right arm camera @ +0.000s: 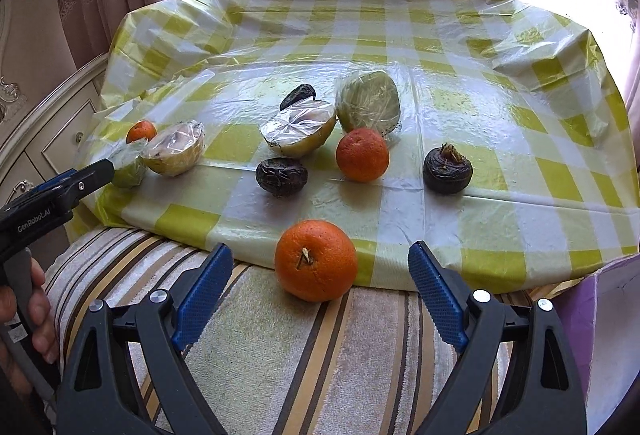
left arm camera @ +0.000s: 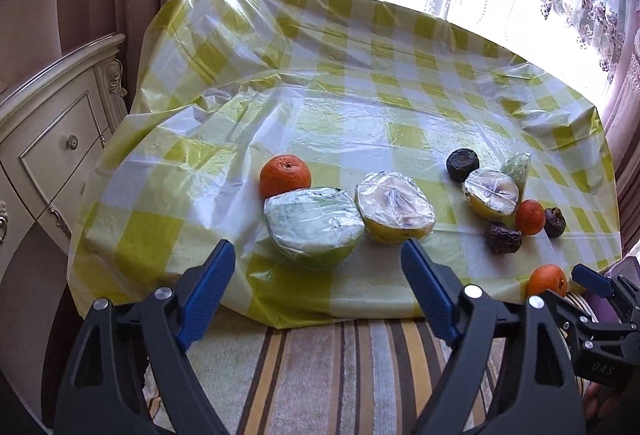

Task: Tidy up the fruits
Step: 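Move left tool to wrapped green half while right tool approaches large orange, then close left tool on wrapped green half while right tool grasps large orange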

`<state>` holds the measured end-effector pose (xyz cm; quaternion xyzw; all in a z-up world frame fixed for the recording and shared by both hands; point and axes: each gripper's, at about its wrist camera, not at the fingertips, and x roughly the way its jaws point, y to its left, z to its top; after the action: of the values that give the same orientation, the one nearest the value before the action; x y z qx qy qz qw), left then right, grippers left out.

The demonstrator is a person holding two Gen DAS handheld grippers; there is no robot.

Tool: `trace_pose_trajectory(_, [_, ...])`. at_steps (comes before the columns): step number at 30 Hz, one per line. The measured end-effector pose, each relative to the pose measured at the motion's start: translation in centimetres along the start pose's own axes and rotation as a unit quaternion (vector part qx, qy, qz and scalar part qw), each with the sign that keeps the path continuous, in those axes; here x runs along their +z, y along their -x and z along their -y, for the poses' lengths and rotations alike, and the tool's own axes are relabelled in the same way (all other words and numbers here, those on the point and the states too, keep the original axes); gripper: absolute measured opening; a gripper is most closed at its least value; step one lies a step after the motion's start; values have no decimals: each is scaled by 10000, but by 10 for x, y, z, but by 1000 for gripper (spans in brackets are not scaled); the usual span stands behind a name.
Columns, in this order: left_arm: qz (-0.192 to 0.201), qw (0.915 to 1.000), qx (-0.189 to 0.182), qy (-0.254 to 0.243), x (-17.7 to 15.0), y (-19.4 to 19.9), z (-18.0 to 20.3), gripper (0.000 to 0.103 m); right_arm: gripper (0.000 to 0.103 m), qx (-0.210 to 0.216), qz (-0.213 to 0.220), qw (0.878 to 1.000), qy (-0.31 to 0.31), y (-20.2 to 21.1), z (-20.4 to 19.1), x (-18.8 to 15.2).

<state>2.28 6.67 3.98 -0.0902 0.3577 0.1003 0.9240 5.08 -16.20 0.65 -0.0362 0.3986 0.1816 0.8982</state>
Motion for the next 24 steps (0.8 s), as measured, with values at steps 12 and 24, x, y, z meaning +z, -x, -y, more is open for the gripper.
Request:
trace_pose_trajectory(12, [-634, 9979, 110, -66, 7, -43, 0, 60, 46, 236, -102, 9996, -108, -10, 2, 0])
trace_pose_trajectory(24, [-348, 9993, 164, 32, -4, -16, 2, 59, 44, 296, 89, 9993, -190, 7, 8, -2])
